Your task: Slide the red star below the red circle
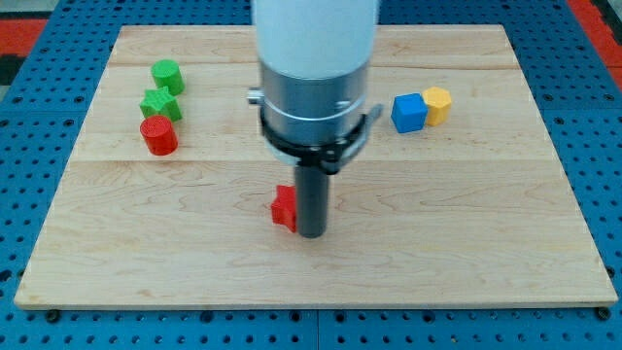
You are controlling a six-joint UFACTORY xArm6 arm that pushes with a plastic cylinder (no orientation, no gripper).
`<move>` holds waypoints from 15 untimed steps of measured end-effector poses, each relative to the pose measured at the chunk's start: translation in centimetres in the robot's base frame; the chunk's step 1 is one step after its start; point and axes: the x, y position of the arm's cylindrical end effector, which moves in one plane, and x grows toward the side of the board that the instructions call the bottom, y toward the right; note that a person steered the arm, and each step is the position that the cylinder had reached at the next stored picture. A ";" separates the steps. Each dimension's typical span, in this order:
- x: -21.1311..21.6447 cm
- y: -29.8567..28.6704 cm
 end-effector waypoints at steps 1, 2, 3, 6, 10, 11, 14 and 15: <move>-1.4 -1.9; -1.5 -0.6; -1.6 1.7; -3.2 -4.1; -4.3 -4.0; -5.7 -4.0; -6.4 -10.8; -6.6 -12.0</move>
